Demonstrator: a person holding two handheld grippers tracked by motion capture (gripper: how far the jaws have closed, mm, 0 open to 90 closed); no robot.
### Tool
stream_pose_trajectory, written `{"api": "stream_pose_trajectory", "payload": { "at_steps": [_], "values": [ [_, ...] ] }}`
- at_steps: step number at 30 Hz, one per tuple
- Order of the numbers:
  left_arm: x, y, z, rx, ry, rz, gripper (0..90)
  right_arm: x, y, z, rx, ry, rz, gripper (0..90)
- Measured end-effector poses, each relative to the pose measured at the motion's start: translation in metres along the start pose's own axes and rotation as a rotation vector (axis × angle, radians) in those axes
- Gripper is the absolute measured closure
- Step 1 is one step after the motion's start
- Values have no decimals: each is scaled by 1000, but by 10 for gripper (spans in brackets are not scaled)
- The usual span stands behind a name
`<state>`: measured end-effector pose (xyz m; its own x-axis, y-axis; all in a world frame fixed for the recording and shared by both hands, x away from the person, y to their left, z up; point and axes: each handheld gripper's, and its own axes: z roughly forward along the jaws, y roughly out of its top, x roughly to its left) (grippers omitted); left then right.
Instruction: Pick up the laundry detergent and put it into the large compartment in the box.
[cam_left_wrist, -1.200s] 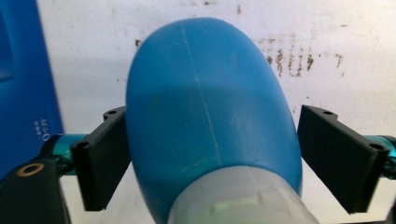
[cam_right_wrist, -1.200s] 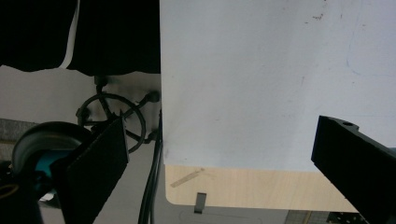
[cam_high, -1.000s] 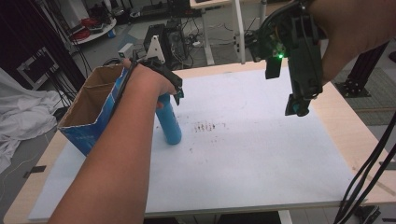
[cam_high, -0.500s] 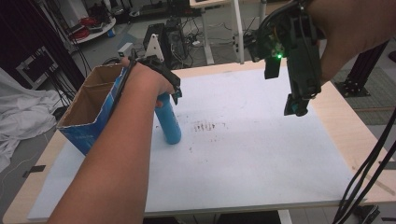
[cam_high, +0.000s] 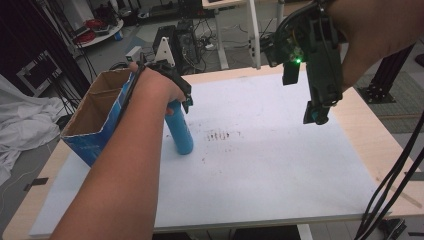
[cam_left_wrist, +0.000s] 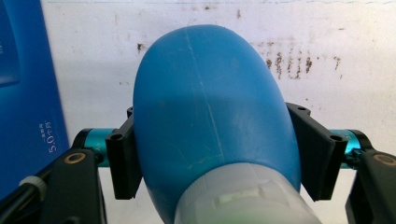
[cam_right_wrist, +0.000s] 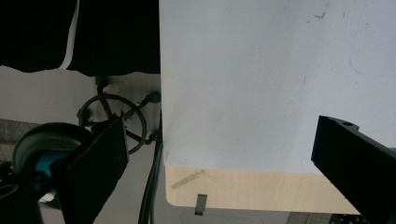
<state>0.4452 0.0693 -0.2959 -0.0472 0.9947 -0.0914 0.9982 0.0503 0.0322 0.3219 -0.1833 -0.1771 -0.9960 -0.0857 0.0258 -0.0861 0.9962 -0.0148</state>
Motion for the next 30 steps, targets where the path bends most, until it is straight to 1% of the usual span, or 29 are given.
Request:
{"api": "stream_pose_trajectory", "payload": {
  "at_steps": [1,4,11,14,16,17,19,22,23,25,27,29,30],
  "values": [
    [0,0,0,5,0,6,306,0,0,0,-1,0,1,30],
    [0,0,0,5,7,3,331,-1,-1,1,0,1,2,30],
    [1,-1,0,12,6,-2,342,-2,1,2,1,4,2,30],
    [-1,-1,-1,22,13,19,348,-3,1,2,-1,4,-3,30],
    [-2,0,-1,22,12,35,351,-2,1,1,5,5,13,30],
    [-2,0,-1,20,10,41,352,-2,2,2,0,4,5,30],
    [0,-1,-2,21,6,48,354,-2,2,2,0,2,4,30],
    [2,-2,-6,27,2,53,354,-2,3,2,5,2,6,30],
    [3,-2,-7,26,1,56,355,-2,4,2,2,1,0,30],
    [5,-3,-12,26,1,70,355,-1,4,1,6,2,10,30],
    [7,-3,-17,33,-3,82,354,-1,5,1,-1,-2,-3,30],
    [11,-4,-25,36,-21,96,354,1,6,-1,2,-3,7,30],
    [12,-4,-29,34,-29,102,354,1,6,-1,-5,-6,-4,30]
  ]
}}
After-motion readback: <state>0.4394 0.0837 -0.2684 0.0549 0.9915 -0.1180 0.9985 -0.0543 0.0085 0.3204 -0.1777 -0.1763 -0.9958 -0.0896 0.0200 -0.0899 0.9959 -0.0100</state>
